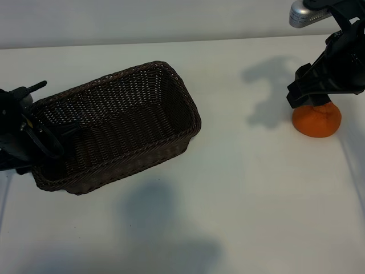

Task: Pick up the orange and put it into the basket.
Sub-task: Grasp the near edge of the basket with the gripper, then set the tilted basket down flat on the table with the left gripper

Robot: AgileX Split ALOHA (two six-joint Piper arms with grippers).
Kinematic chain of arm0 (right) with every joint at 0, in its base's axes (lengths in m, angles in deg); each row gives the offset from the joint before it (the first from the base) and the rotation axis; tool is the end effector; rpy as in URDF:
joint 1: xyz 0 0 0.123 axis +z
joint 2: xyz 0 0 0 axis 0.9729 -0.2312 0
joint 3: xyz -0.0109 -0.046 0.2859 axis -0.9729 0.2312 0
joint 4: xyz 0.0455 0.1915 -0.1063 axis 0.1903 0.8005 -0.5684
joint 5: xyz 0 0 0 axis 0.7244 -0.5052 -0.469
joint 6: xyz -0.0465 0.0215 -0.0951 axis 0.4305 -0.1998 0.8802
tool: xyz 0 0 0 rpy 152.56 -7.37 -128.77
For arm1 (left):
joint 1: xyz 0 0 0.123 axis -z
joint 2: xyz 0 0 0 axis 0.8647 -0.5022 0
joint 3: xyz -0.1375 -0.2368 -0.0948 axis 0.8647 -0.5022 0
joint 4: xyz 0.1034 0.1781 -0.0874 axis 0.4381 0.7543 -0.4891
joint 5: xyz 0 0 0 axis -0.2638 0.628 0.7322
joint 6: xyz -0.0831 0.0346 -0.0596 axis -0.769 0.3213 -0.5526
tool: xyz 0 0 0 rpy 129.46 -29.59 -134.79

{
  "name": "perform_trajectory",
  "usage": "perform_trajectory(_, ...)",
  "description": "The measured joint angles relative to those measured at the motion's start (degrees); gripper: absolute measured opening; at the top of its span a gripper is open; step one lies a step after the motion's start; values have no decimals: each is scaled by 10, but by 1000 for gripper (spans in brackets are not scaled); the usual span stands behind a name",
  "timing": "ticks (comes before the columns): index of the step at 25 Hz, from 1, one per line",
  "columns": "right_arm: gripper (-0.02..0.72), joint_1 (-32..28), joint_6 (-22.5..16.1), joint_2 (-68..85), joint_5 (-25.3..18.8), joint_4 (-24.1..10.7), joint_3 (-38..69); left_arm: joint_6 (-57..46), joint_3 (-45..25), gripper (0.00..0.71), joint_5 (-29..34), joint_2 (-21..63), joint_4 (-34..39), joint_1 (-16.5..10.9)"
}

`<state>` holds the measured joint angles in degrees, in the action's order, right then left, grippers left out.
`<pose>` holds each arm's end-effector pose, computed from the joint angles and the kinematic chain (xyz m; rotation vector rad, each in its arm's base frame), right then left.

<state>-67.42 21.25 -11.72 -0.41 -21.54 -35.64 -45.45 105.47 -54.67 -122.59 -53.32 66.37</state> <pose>0.2726 0.0647 0.2989 -0.4302 2.6649 0.2680 0.2713 -0.0279 0.1582 -0.6840 2.7438 -0.1230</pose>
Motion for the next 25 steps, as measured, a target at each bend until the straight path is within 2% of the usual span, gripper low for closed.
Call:
perform_trajectory(10, 594, 0, 0, 0, -2, 0, 0, 8, 0, 417, -1, 0, -3, 0)
perform_trajectory(18, 594, 0, 0, 0, -2, 0, 0, 92, 0, 415, -2, 3, -74, -1)
perform_trajectory(21, 594, 0, 0, 0, -2, 0, 0, 105, 0, 408, -2, 20, -80, -1)
perform_trajectory(23, 594, 0, 0, 0, -2, 0, 0, 108, 0, 258, -1, 38, -80, -3)
perform_trajectory(25, 594, 0, 0, 0, -2, 0, 0, 116, 0, 155, 2, 57, -82, -11)
